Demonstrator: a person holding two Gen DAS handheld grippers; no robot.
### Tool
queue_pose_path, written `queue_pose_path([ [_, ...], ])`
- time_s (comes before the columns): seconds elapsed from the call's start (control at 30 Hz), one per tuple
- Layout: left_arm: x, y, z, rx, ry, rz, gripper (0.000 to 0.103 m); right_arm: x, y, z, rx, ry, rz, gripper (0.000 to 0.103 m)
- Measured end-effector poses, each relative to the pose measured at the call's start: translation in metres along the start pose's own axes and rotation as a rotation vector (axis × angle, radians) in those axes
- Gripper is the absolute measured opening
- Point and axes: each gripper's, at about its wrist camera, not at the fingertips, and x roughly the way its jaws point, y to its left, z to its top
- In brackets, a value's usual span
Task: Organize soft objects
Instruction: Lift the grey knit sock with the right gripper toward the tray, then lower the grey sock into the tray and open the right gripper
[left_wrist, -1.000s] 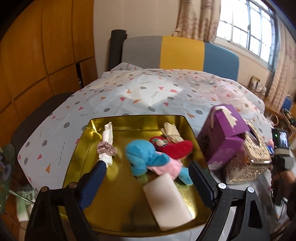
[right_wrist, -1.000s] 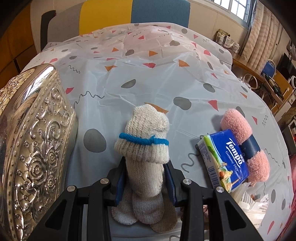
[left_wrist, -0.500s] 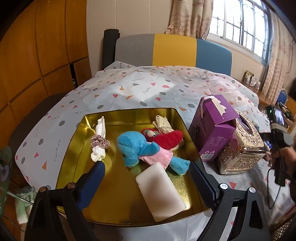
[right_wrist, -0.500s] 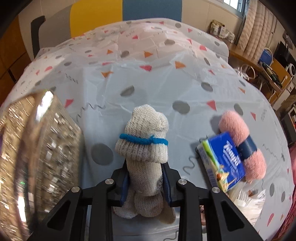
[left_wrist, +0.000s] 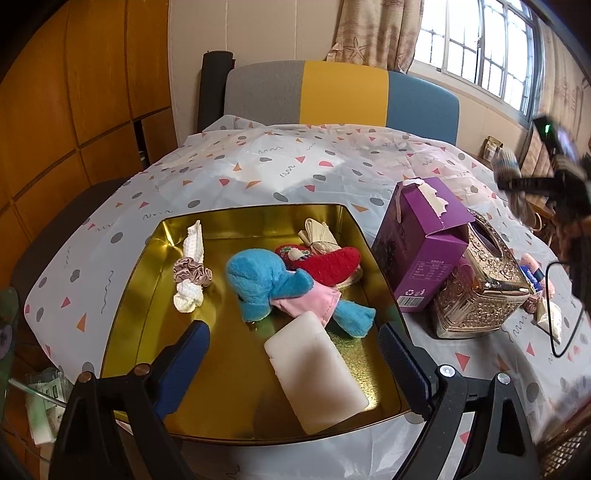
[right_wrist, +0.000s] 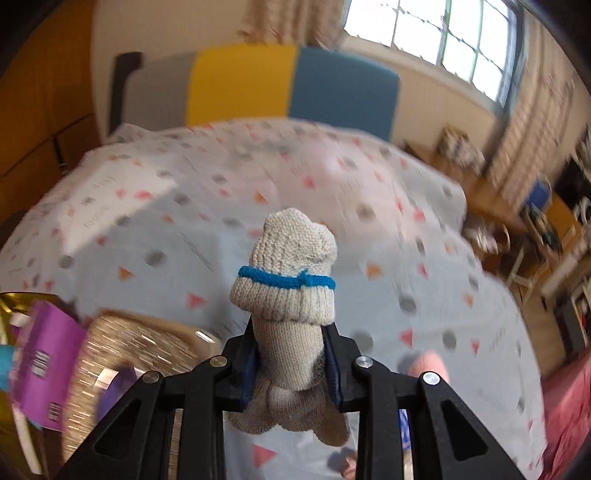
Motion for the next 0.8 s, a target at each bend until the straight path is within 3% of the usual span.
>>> queue_pose_path([
  [0.2, 0.001, 0.001, -0.002, 0.005, 0.003, 0.012, 0.093, -0.045, 0.051, 0.023, -0.115, -0.118, 0.102, 0.029],
  [0.43, 0.001, 0.007, -0.003, -0.009, 0.008, 0.01, 0.094, -0.082, 0.112, 0.027, -0.221, -0.191, 0.213, 0.029],
  [0.63, 0.005, 0.019, -0.004, -0.053, 0.021, 0.021, 0.094, -0.11, 0.156, 0.008, -0.292, -0.197, 0.333, 0.029],
  [0.8, 0.003, 0.042, -0.003, -0.107, 0.01, 0.055, 0.093, -0.12, 0.188, -0.023, -0.306, -0.136, 0.466, 0.029],
])
